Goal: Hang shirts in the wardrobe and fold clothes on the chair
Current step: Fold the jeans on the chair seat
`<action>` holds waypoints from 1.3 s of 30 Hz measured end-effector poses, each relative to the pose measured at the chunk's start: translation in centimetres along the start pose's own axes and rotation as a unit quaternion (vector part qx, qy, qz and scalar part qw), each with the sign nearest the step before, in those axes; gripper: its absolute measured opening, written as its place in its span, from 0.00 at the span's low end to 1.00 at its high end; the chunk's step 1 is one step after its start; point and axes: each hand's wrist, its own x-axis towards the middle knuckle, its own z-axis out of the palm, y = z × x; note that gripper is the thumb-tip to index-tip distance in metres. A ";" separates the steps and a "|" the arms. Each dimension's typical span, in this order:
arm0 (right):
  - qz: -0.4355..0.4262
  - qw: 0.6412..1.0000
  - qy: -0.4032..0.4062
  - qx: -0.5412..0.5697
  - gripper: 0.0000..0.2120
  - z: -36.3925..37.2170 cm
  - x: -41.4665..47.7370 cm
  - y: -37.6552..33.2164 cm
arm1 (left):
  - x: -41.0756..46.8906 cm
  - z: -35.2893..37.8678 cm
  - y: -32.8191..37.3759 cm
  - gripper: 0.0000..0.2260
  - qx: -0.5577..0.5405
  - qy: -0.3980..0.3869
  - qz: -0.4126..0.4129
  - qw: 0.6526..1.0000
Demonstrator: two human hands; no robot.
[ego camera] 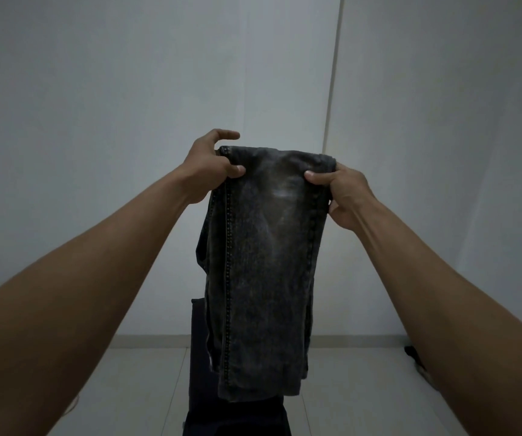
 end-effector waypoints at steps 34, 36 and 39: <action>-0.158 0.982 0.098 -0.025 0.11 1.4 -1.0 -0.9 | -0.4 -0.7 2.5 0.25 0.157 0.117 0.123 0.973; -0.173 0.978 0.111 -0.026 0.10 1.5 -1.1 -1.0 | -0.2 -0.5 2.3 0.22 0.118 0.088 0.106 0.983; -0.168 0.982 0.079 0.027 0.09 1.5 -1.5 -1.0 | 0.0 -0.3 2.6 0.21 0.081 0.066 0.097 0.990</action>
